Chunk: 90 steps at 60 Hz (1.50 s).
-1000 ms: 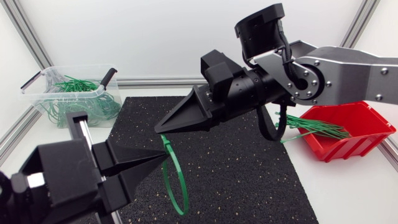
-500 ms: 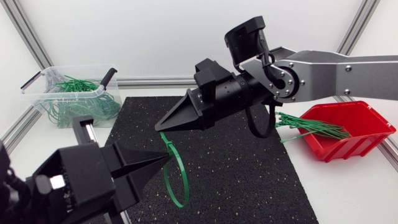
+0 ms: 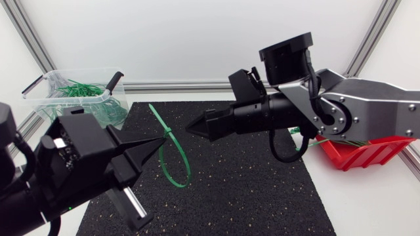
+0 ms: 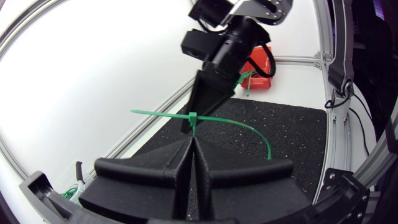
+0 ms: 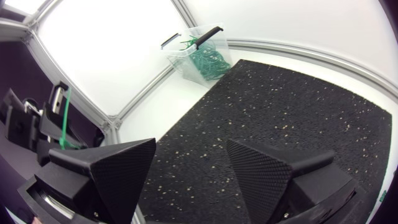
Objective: Take a green cable tie from the red box, thread the tail through the head to close it, then place it in the transparent bin on the left.
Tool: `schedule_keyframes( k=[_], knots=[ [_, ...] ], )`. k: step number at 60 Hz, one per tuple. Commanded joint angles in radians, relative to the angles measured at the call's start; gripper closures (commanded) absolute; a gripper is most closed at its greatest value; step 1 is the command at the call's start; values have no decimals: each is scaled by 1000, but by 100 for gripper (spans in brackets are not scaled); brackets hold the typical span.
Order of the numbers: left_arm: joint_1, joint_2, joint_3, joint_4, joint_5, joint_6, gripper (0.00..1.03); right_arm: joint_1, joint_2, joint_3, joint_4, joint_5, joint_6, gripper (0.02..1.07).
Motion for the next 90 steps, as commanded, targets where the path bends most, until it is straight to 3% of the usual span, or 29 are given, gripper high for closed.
schedule_keyframes(
  k=[1, 9, 14, 21, 28, 32, 41, 46, 53, 61, 68, 70, 73, 76, 78, 80, 90],
  knots=[
    [40, 5, -25, 28, 9, -24, 100, 9, -42, -46, 38, 78, -76, 5],
    [135, 17, -25, 49, 9, -26, 100, -2, -82, -55, 41, 219, -143, 5],
    [254, 34, -16, 86, 9, -14, 100, -3, -108, -62, 41, 312, -188, 5],
    [480, 83, 13, 172, 32, 43, 100, -2, -134, -72, 37, 449, -252, 5],
    [758, 184, 102, 224, 115, 19, 100, -3, -145, -81, 40, 533, -288, 5],
    [877, 261, 158, 279, 126, 12, 100, -3, -148, -87, 40, 558, -291, 5],
    [1092, 460, 359, 261, 181, -84, 100, -2, -169, -105, 41, 590, -291, 6],
    [1164, 572, 472, 242, 181, -126, 100, -2, -185, -118, 41, 596, -291, 6],
    [1233, 750, 665, 134, 198, -187, 100, 5, -212, -138, 40, 604, -291, 6],
    [1261, 936, 843, 32, 198, -215, 100, 12, -243, -157, 35, 611, -291, 6],
    [1264, 1066, 925, 26, 172, -218, 99, 20, -270, -171, 20, 625, -292, 6],
    [1264, 1103, 951, 23, 161, -218, 93, 20, -278, -177, 18, 627, -292, 6],
    [1265, 1154, 1001, -35, 160, -215, 76, 20, -290, -184, 12, 630, -292, 6],
    [1267, 1195, 1063, -144, 160, -212, 43, 20, -304, -190, 8, 634, -292, 6],
    [1267, 1198, 1063, -155, 160, -208, 21, 15, -313, -193, 1, 634, -292, 6],
    [1265, 1194, 1050, -155, 158, -207, 6, 11, -323, -194, -9, 634, -292, 6],
    [1267, 1068, 918, -147, 160, -208, 3, -60, -372, -225, -9, 633, -337, 6]
  ],
)
